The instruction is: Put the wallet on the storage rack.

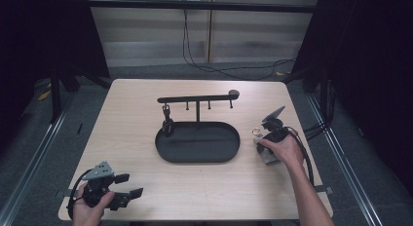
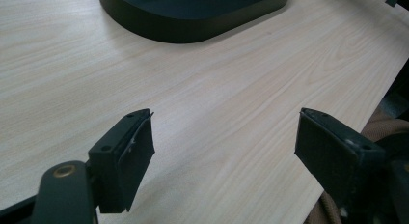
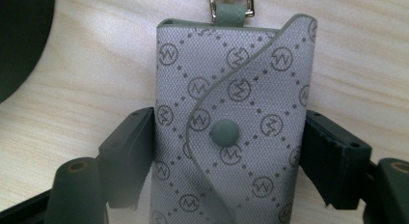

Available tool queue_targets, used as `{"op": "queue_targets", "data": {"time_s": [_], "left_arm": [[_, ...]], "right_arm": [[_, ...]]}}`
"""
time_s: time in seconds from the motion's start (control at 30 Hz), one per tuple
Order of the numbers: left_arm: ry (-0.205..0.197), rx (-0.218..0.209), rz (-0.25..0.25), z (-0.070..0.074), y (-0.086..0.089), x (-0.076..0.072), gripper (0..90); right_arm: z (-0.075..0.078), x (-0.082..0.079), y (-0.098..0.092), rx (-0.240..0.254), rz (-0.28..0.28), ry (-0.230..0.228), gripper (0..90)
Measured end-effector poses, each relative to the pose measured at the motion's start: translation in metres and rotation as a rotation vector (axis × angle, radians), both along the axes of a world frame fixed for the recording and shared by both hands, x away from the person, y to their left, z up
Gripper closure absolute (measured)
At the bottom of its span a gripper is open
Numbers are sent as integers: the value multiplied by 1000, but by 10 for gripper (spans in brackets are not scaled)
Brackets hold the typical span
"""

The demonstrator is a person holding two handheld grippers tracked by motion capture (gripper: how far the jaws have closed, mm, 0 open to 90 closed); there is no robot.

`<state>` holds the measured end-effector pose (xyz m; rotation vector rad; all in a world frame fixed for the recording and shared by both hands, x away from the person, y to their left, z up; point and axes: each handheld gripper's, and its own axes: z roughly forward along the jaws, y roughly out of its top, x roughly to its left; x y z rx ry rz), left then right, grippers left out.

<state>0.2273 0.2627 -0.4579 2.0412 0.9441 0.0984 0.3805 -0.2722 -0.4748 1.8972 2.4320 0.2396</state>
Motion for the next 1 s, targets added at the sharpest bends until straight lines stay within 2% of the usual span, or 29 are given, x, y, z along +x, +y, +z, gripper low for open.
{"op": "queue_targets", "data": {"time_s": [0.3,0.57,1.0], "left_arm": [[0,-2,-2,0,0,0,212],[1,-5,-1,0,0,1,212],[8,-12,2,-1,1,2,209]], "right_arm": [[4,0,2,-13,-18,12,321],[6,0,1,-8,-27,36,335],[19,0,0,20,-19,14,338]]}}
